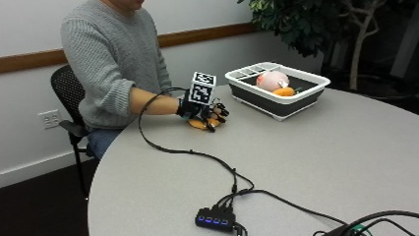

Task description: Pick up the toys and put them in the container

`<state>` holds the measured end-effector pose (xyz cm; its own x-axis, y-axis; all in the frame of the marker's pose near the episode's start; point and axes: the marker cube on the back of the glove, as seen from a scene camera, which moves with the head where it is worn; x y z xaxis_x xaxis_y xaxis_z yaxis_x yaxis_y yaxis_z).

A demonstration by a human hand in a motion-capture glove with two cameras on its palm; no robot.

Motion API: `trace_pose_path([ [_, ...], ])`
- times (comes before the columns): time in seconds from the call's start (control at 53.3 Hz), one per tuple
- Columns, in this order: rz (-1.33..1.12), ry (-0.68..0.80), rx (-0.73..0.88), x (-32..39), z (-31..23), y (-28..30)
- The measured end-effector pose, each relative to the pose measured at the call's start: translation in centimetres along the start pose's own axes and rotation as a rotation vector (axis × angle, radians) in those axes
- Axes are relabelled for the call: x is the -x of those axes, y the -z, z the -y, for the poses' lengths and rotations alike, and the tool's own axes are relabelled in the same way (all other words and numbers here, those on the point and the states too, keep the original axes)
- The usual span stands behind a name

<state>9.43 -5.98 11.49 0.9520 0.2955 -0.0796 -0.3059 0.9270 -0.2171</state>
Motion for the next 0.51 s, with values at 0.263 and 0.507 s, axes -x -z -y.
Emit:
trace_pose_path([
  [0.263, -0.005, -0.001, -0.303, 0.9, 0.6, 2.5],
  [0.507, 0.126, 0.066, -0.584, -0.3, 1.1, 21.4],
])
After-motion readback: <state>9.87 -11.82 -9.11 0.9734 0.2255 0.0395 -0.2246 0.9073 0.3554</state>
